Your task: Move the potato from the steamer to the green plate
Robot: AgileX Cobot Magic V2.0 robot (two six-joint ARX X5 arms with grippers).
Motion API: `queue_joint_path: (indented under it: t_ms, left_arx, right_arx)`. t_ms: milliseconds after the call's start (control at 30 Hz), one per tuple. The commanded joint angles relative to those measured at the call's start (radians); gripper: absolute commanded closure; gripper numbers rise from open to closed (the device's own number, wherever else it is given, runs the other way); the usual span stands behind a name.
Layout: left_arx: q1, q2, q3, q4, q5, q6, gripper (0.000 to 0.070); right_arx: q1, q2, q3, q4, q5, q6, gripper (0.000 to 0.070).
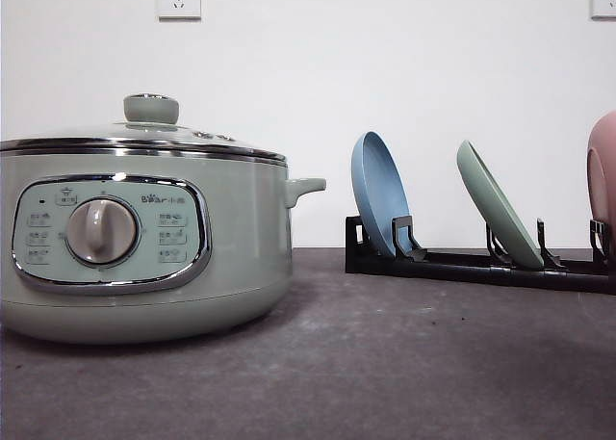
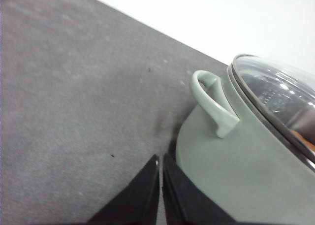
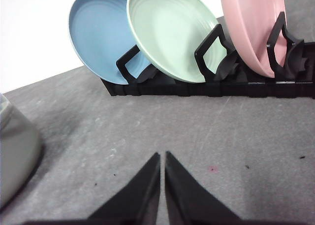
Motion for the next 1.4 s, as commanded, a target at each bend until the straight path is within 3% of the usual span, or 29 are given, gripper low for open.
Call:
queue_joint_path:
  t_ms: [0, 333, 667, 1033, 1233, 1367]
  left_arx:
    - [0.002, -0.002, 0.039, 0.012, 0.006, -0.029, 0.0698]
    - [0.002, 0.048, 0.234, -0.002, 0.012, -0.021, 0.0698]
    - [0.002, 0.250, 0.472, -0.067, 0.154, 0.087, 0.0698]
    - [0.000, 0.532, 0.760, -0.303, 0.408, 0.289, 0.0698]
    - [-0.042, 0.618, 0.888, -0.431, 0.454, 0.357, 0.0699]
    - [-0.085, 0.651, 0.958, -0.548, 0.454, 0.423, 0.0699]
  right_arx:
    - [-0.001, -0.003, 0.035, 0.013, 0.000, 0.032, 0.0697]
    - [-0.001, -0.001, 0.225, 0.009, 0.029, 0.029, 0.0697]
    - [-0.001, 0.142, 0.463, -0.052, 0.021, -0.079, 0.0697]
    - [-0.001, 0.456, 0.762, -0.316, -0.118, -0.253, 0.0697]
    - [0.004, 0.613, 0.920, -0.503, -0.210, -0.347, 0.0697]
    - [0.032, 0.683, 1.006, -0.629, -0.220, -0.391, 0.0697]
